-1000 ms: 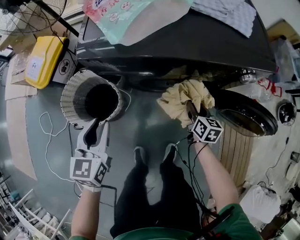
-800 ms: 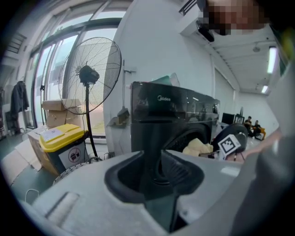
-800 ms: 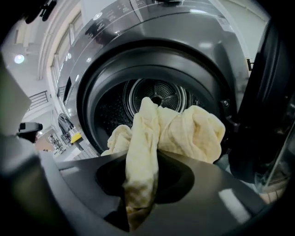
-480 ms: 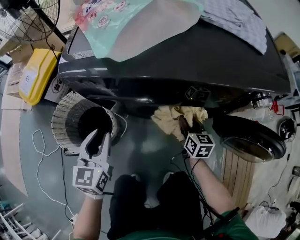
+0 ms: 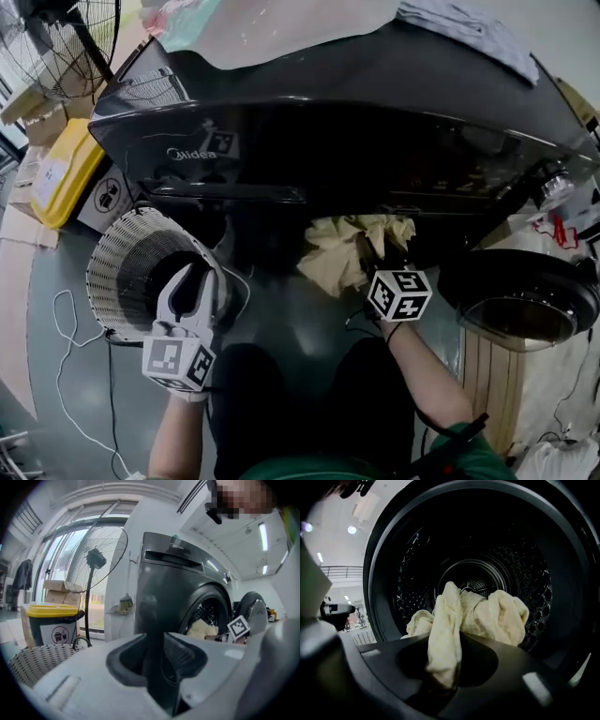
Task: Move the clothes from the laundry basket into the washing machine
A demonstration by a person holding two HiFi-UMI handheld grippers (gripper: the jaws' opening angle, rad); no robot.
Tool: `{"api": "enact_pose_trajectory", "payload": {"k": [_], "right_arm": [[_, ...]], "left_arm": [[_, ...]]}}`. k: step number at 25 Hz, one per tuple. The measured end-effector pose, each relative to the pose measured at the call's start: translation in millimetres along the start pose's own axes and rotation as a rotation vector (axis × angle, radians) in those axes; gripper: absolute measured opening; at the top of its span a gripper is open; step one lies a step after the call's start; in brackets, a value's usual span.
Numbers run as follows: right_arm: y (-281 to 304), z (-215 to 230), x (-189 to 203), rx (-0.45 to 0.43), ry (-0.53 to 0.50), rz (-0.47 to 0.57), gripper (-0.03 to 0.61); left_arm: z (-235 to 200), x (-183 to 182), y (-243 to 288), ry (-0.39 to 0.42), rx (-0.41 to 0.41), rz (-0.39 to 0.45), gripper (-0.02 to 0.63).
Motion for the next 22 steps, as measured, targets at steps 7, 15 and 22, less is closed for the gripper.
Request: {"api": "enact_pose_trajectory", "payload": {"k": [7, 15, 22], "right_arm": [[6, -2, -8, 0.008, -0.002, 0.037, 0.112], [60, -12, 16, 0.02, -0.292, -0.144, 0.202], [45, -5, 5, 0.017, -0.277, -0.125, 0.295]], "left_arm": [[2, -2, -10, 0.044, -0.007, 0.033, 0.115], [-5, 3, -22, 0.045, -0.026, 0.038, 0.115], [-3, 14, -7, 0.036, 0.002, 0.026, 0.115]]}}
Point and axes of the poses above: the fingertips, and each gripper's own axes: y forward along the fingers, z to its right, x out of its underside, the point moved 1 cm from there along -y, backward along the fingers, and after that the axes turned 12 degrees about x, right-handed, at the moved point
